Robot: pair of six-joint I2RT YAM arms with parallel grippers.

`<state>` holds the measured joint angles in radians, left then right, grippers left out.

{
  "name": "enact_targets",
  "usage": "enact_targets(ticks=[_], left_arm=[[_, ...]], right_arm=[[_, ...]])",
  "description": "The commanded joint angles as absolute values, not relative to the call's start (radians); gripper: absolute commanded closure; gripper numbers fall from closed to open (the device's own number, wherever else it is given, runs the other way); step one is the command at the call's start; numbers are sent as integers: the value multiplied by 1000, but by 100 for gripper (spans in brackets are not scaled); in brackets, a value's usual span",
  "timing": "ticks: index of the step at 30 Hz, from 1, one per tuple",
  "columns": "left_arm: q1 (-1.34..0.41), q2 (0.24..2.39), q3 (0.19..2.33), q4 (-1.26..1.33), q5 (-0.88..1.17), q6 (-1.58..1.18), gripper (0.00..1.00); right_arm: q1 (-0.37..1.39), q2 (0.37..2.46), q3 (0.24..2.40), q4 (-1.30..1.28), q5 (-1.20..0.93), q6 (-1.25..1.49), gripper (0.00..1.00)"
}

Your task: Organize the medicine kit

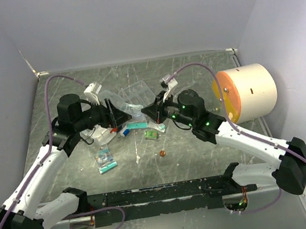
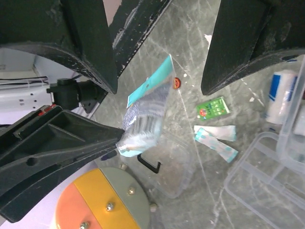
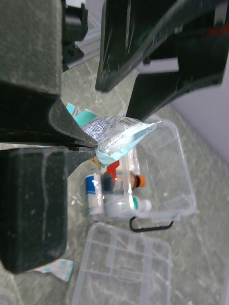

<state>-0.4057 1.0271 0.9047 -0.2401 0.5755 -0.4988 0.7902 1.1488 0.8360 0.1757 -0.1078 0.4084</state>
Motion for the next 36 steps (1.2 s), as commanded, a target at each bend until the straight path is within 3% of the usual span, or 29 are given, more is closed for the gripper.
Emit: enact_targets(ticks=[1, 5, 12, 18, 20, 22, 24, 30, 36], left_arm=[[-411, 1029, 888, -108, 673, -582, 20], [-411, 1017, 863, -19, 666, -633, 26], [-411, 998, 811, 144, 729, -725, 49], [-411, 981, 803, 158, 717, -709, 83], [-411, 965, 804, 134, 682, -682, 89], [-411, 950, 806, 112, 651, -663, 92], [-411, 942, 818, 74, 610, -643, 93], [-411, 977, 924, -247, 321, -570, 93], [-410, 1013, 1011, -531, -121, -595, 93]], right_arm=[[781, 1138, 873, 271, -217, 401, 100], [778, 1134, 864, 334, -279, 455, 100], [767, 1133, 859, 380, -343, 495, 100], [764, 1163, 881, 335, -321, 500, 100], [764, 1170, 889, 301, -285, 503, 84], [764, 1173, 890, 269, -229, 510, 72], [763, 1178, 890, 234, -169, 520, 66], [764, 1193, 889, 196, -112, 540, 63], [765, 1186, 863, 202, -115, 555, 62]])
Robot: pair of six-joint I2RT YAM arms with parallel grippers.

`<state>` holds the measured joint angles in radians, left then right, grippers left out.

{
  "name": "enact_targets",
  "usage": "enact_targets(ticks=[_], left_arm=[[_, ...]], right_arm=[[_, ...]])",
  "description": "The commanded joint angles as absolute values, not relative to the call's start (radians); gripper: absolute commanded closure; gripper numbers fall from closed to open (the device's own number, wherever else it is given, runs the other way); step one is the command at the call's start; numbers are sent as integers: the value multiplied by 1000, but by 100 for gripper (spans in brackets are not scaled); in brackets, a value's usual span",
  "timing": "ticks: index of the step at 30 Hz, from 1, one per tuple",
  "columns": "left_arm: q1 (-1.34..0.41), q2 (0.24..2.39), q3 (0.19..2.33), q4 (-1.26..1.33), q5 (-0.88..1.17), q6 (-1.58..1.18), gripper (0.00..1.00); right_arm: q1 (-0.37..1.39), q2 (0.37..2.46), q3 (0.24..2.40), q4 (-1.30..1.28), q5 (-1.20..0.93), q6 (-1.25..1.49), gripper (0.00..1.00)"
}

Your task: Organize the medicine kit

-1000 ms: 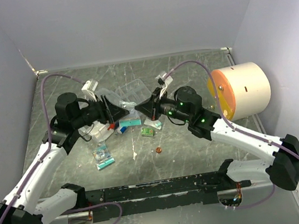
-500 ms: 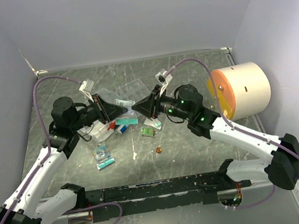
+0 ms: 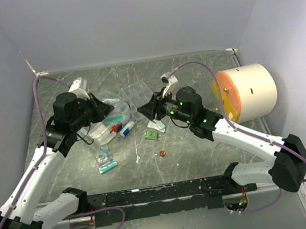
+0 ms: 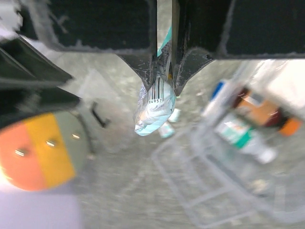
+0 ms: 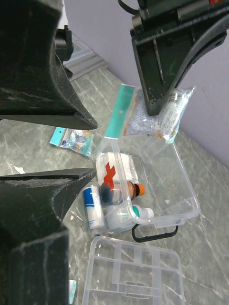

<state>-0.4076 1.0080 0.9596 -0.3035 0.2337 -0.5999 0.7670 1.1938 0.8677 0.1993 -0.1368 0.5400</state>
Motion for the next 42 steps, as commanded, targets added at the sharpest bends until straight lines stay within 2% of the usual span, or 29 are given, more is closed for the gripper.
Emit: enact_targets(ticks=[1, 3, 13, 21, 29, 42], left_arm=[[-410, 1012, 1015, -564, -198, -615, 93], [-408, 1023, 1028, -611, -298, -645, 92], [-404, 1174, 1030, -625, -417, -724, 90], [-403, 1387, 1144, -603, -381, -740, 89], [-402, 1398, 1062, -555, -442, -832, 89], [-402, 1492, 1005, -499, -417, -875, 88]], right_arm=[[764, 1182, 855, 209, -117, 557, 62], [764, 1179, 836, 217, -119, 565, 62], [765, 1150, 739, 270, -153, 604, 62], [764, 1145, 693, 288, -158, 602, 62], [764, 1149, 665, 322, -170, 613, 62], [764, 1183, 669, 342, -205, 637, 62]])
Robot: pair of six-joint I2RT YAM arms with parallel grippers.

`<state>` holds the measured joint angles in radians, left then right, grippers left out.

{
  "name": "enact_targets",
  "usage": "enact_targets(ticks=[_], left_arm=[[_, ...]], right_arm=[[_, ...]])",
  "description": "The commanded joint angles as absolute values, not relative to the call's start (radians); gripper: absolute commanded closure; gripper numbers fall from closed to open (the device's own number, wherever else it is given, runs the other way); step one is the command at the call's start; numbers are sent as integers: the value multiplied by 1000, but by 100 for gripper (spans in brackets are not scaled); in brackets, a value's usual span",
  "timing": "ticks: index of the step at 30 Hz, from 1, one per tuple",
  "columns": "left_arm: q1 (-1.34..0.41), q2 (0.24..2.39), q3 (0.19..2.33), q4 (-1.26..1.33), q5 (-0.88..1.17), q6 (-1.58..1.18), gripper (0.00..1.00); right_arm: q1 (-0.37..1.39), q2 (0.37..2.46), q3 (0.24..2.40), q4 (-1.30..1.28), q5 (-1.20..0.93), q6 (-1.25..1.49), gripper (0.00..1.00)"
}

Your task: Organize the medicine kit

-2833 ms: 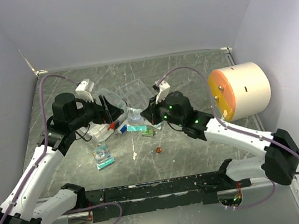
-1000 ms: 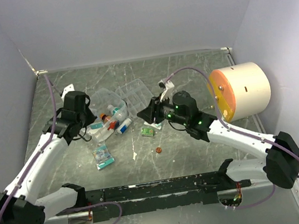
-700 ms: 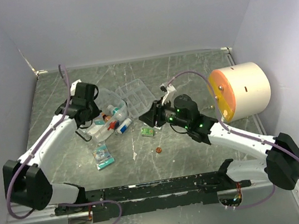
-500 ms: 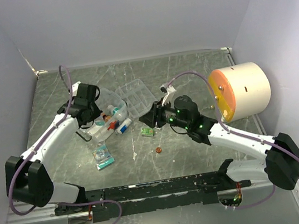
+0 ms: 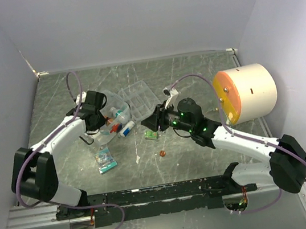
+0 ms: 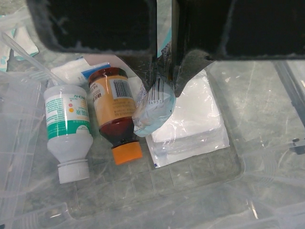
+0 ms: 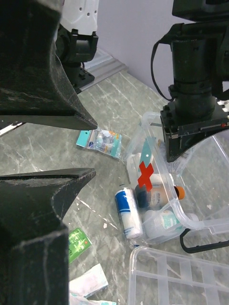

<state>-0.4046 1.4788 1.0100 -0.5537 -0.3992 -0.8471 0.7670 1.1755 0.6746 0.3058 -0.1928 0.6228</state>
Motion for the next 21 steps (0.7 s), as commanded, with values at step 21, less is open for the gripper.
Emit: enact_targets(ticks=[21], left_arm=[[-400, 1396, 1011, -674, -489, -820, 56]], right_arm=[[764, 1186, 658, 365, -232, 676, 62]])
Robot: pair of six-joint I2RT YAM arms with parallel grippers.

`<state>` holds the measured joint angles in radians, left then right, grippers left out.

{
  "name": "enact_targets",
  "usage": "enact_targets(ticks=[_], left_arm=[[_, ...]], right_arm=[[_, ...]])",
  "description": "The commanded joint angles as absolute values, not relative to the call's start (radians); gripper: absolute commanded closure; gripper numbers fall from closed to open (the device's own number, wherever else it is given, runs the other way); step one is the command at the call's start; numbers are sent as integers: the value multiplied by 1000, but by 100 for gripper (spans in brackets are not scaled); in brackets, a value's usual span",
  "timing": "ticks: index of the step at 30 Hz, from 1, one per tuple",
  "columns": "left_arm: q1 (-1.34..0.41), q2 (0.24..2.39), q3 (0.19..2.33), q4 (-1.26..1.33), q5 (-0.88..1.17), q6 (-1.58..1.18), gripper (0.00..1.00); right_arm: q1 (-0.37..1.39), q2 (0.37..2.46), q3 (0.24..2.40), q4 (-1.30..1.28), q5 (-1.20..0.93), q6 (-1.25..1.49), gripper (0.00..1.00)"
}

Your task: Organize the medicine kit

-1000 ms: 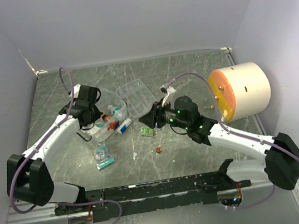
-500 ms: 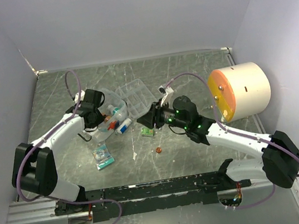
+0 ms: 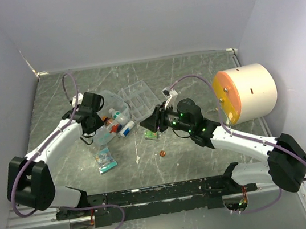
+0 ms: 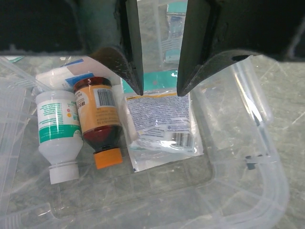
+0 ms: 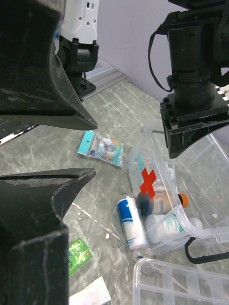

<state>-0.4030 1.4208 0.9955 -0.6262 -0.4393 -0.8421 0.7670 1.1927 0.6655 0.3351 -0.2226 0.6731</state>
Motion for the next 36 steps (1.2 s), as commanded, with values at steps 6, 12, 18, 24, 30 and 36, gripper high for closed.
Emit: enact_targets(ticks=[6, 12, 18, 24, 30, 36], left_arm=[[-400, 1382, 1012, -673, -500, -794, 58], [-400, 1274, 1049, -602, -423, -678, 55], [-400, 1094, 1076, -469, -293, -486, 42], [-400, 938, 998, -292, -184, -377, 19], [-400, 883, 949, -252, -174, -385, 12], [-400, 798, 918, -225, -194, -407, 13]], right_arm=[[764, 1184, 660, 360, -220, 670, 62], [764, 1198, 684, 305, -177, 649, 62], [764, 1228, 682, 254, -103, 686, 61], [781, 1367, 798, 71, -49, 714, 62], [864, 1496, 865, 55, -5, 745, 58], [986, 1631, 909, 153, -12, 804, 57]])
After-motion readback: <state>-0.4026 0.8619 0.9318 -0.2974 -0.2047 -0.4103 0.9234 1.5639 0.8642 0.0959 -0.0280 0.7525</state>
